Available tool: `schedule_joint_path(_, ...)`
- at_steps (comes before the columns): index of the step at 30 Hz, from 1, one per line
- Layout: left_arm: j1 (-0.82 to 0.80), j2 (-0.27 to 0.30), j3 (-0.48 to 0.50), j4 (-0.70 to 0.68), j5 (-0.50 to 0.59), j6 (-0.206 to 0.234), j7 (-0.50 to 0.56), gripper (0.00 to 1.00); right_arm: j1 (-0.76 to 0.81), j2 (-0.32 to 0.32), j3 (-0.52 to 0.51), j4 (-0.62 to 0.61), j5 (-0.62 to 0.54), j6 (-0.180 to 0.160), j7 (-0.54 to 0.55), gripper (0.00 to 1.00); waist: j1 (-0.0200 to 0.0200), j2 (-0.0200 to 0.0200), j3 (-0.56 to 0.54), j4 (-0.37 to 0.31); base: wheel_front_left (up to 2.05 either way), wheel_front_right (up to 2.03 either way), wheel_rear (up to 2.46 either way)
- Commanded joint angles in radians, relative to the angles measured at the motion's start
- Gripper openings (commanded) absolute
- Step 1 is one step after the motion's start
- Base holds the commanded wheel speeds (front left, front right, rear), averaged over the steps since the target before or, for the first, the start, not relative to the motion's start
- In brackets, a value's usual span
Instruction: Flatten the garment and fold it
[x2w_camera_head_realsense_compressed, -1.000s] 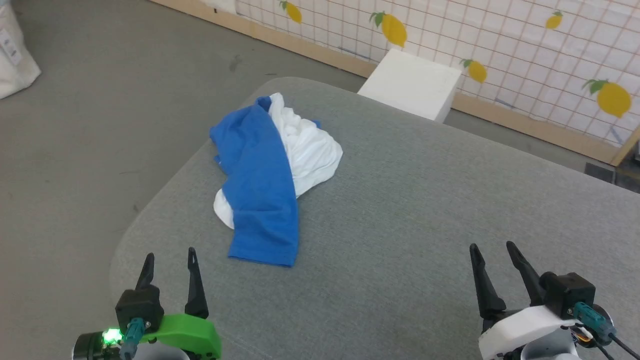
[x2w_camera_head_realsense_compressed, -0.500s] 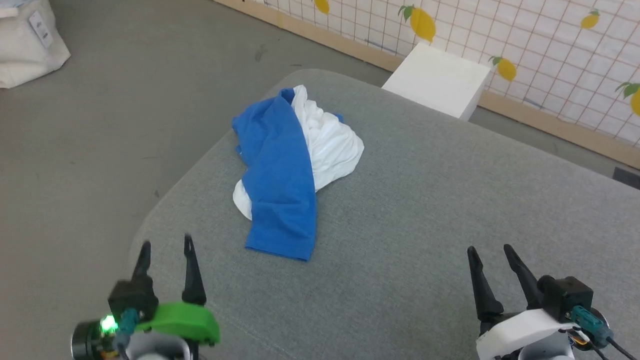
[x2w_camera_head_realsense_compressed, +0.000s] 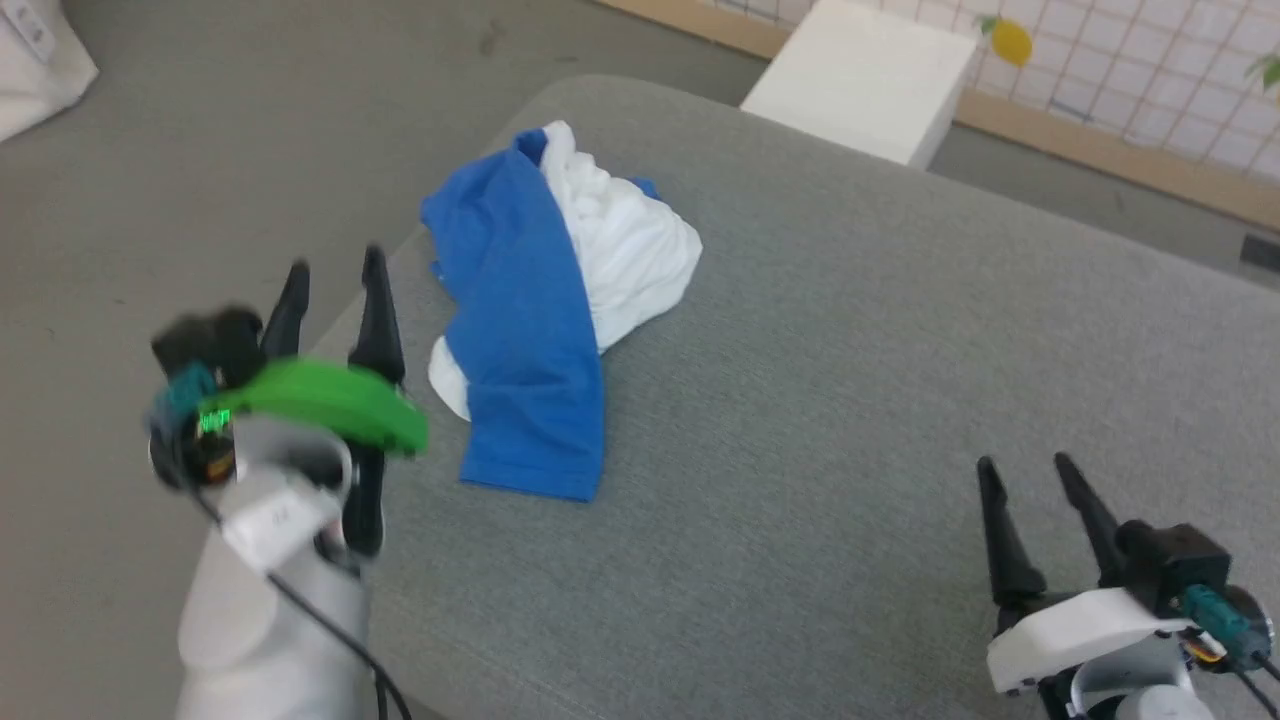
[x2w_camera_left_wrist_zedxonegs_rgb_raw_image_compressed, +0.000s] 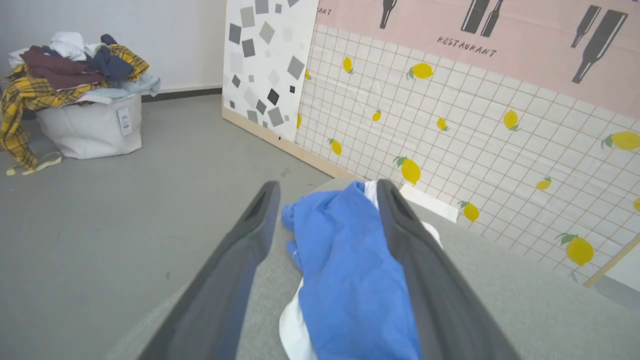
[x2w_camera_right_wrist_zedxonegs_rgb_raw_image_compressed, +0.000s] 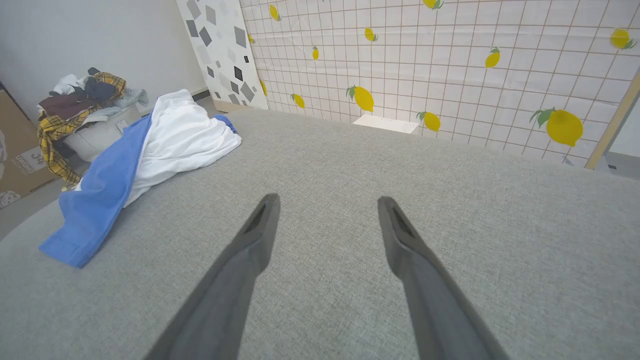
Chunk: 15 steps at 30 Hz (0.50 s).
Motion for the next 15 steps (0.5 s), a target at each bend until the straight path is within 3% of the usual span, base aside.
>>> schedule_joint_path(1,-0.062,0.009,0.003,0.039,-0.025,-0.011,0.016,1.0,-0.016,-0.001,-0.011,-0.016,-0.01,-0.002,0.006,1.0,-0.0001,0.0,0.057,-0.045,0.0,0.0,0.0)
schedule_joint_path(9,-0.303,0.024,0.037,0.3,-0.134,-0.016,0.147,1.0,-0.028,-0.001,-0.049,-0.107,-0.049,-0.002,0.05,1.0,-0.0001,0.0,0.181,-0.138,0.0,0.0,0.0)
schedule_joint_path(13,-0.372,0.015,0.049,0.408,-0.172,0.011,0.231,1.0,-0.02,-0.001,-0.071,-0.149,-0.06,-0.002,0.067,1.0,-0.0001,0.0,0.225,-0.175,0.0,0.0,0.0)
schedule_joint_path(15,-0.413,0.008,0.039,0.505,-0.176,0.053,0.298,1.0,-0.013,-0.001,-0.085,-0.181,-0.065,-0.002,0.078,1.0,-0.0001,0.0,0.257,-0.196,0.0,0.0,0.0)
